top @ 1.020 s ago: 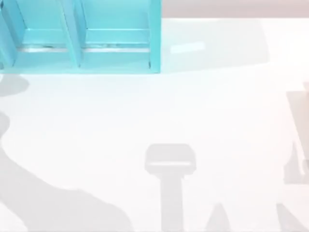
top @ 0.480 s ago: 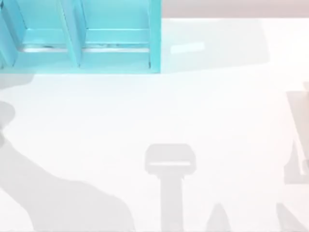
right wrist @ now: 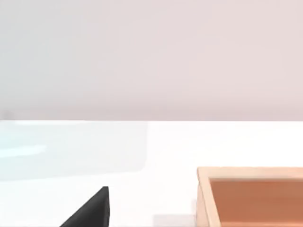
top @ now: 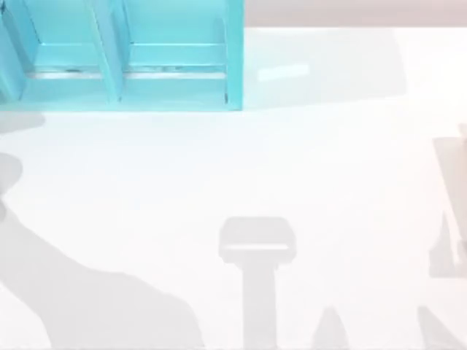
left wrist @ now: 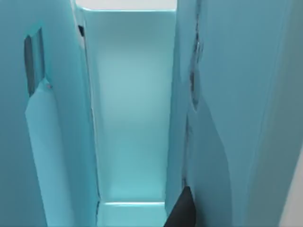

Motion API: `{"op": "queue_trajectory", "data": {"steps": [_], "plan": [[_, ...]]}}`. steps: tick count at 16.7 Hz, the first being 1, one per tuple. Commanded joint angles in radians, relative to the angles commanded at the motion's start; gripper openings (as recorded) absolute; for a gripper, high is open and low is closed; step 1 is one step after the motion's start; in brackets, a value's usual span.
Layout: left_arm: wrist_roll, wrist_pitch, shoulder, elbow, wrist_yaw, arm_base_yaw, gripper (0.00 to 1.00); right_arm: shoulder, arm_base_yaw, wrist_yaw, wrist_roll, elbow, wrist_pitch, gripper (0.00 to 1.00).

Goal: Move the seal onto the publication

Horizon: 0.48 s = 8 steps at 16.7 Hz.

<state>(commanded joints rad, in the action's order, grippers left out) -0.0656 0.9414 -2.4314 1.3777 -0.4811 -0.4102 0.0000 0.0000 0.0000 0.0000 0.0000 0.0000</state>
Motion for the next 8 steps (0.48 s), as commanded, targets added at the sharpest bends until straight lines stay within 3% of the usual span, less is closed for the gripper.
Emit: {"op": "queue_trajectory", "data": {"steps": [4, 8], "plan": [[0.000, 0.000, 0.000, 0.000, 0.000, 0.000, 0.02, 0.000, 0.000, 0.000, 0.000, 0.000, 0.000, 1.00], [0.000, 0.000, 0.000, 0.000, 0.000, 0.000, 0.00, 0.000, 0.000, 0.000, 0.000, 0.000, 0.000, 1.00]]}}
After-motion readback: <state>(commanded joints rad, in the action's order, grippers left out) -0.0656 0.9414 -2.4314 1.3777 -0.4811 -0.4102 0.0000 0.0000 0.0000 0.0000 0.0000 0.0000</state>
